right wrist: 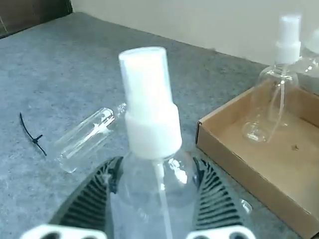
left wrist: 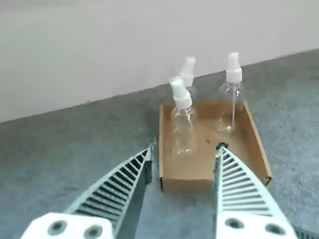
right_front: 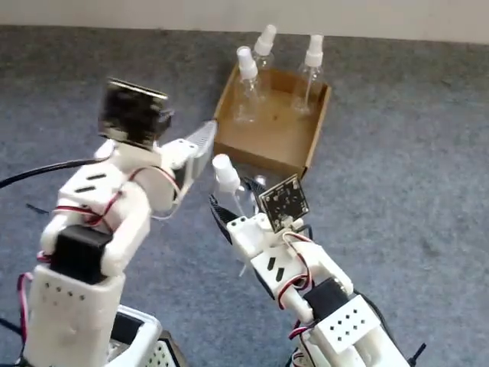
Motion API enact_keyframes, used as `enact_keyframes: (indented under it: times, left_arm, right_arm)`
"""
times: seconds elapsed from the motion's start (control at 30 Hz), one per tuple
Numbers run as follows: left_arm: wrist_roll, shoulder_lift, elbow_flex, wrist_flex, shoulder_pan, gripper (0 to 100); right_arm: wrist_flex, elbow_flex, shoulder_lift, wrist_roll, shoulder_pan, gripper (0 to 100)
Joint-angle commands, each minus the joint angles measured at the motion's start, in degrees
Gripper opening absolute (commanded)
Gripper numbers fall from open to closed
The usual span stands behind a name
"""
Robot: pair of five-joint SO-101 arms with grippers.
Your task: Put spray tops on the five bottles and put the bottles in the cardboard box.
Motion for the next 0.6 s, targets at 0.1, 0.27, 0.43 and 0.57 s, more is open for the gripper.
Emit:
enact_keyframes:
  times: [0.1,0.27,0.43,0.57]
  left_arm:
    - [-0.5,-6.3,0.9,14.1,-6.0,20]
    - [-1.1,-23.3,24.0,6.1,-6.4,20]
    - [-4.0,-37.5,44.4,-5.5,-5.5,20]
    - [-4.0,-42.9,47.2,-6.5,-2.8,22]
  right_arm:
    - [-4.2,-7.4,0.6,4.7,9.4,0.5]
    - [-3.6,-24.1,15.4,4.8,10.5,0.5]
    - [-3.6,-42.1,35.4,4.8,8.0,0.5]
    - [2.2,-53.0,46.5,4.7,2.9,0.5]
